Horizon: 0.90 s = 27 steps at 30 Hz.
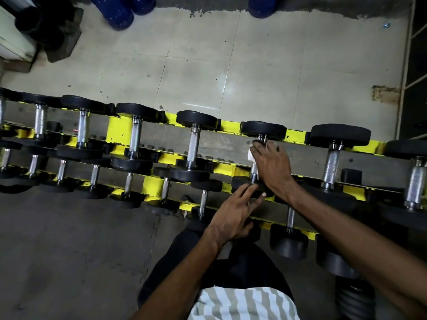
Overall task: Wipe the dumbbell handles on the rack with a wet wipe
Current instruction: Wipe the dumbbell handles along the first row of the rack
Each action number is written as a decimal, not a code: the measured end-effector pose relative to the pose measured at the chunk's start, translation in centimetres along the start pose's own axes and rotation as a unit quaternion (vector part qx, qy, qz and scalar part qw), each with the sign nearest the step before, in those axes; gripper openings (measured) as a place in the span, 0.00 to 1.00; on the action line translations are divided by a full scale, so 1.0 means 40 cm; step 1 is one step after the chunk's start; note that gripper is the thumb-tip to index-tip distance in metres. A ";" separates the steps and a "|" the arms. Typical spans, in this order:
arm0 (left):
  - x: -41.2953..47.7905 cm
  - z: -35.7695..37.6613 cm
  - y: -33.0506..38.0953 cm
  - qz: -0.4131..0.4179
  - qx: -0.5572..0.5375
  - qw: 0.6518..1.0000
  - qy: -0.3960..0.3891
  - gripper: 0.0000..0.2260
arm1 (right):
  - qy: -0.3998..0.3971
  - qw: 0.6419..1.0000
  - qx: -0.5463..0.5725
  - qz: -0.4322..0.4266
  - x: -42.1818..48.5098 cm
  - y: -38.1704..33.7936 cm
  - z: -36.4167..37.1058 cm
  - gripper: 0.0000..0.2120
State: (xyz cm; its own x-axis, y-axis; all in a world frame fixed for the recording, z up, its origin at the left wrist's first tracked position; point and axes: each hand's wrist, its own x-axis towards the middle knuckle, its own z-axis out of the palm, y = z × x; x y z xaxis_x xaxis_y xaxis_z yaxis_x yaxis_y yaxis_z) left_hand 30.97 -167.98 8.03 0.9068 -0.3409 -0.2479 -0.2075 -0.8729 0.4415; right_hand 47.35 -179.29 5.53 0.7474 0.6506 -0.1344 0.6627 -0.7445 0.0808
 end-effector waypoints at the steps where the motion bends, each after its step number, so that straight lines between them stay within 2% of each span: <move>1: -0.001 0.000 0.001 0.001 0.002 1.000 0.006 0.40 | 0.006 1.000 0.016 0.014 -0.013 0.002 0.009 0.29; 6: -0.001 -0.003 0.000 0.004 -0.026 1.000 0.012 0.39 | 0.071 0.979 0.136 0.131 -0.053 -0.035 0.036 0.27; 11: -0.005 -0.012 -0.001 -0.014 -0.076 0.997 0.017 0.33 | 0.148 0.910 0.297 0.248 -0.054 -0.094 0.041 0.23; 16: -0.006 -0.014 -0.001 -0.018 -0.077 0.997 0.015 0.33 | 0.199 0.876 0.357 0.255 -0.051 -0.098 0.052 0.22; 21: -0.007 -0.016 0.003 -0.021 -0.076 0.997 0.015 0.33 | 0.171 0.834 0.393 0.347 -0.039 -0.111 0.038 0.20; 24: -0.006 -0.009 0.002 -0.023 -0.077 0.997 0.011 0.33 | 0.187 0.827 0.393 0.356 -0.014 -0.106 0.009 0.13; 27: -0.007 -0.005 0.002 -0.025 -0.069 0.997 0.011 0.36 | 0.130 0.804 0.409 0.411 0.030 -0.099 -0.014 0.10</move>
State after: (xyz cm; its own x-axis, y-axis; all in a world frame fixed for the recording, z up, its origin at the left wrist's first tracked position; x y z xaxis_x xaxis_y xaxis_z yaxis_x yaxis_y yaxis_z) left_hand 30.76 -167.90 8.31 0.9228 -0.2888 -0.2551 -0.1100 -0.8318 0.5440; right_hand 45.65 -175.49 5.62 0.9719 -0.1823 -0.1486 -0.2349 -0.7192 -0.6539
